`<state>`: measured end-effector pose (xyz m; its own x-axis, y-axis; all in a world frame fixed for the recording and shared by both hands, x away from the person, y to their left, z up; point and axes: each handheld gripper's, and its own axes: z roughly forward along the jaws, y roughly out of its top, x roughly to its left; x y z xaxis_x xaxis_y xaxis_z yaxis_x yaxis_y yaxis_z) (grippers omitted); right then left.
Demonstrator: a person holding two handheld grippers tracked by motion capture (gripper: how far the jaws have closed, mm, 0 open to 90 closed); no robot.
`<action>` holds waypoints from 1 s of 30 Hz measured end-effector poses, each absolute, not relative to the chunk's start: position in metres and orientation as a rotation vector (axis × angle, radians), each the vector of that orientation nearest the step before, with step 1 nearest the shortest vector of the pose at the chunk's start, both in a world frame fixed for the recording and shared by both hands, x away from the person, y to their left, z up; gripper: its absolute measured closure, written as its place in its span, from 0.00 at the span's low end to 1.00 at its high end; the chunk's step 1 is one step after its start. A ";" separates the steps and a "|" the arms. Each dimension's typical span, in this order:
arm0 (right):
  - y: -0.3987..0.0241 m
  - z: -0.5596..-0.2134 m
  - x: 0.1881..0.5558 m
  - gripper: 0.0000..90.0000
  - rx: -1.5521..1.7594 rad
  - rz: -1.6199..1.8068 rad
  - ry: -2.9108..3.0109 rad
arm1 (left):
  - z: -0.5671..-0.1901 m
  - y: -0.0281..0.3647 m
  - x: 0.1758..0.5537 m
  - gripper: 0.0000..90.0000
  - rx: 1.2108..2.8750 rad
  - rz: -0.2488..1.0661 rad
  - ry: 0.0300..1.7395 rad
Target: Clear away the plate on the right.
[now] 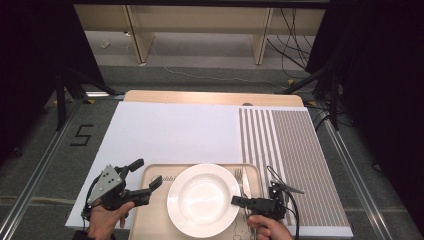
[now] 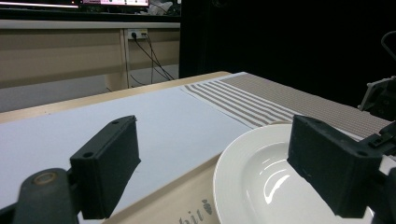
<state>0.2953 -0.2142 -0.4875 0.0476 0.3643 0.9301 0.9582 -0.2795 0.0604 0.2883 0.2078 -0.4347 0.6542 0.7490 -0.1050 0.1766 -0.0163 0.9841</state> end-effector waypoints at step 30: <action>-0.206 -0.487 0.295 0.79 -1.755 -1.129 -1.556 | -0.435 0.208 0.288 0.18 1.556 0.540 0.790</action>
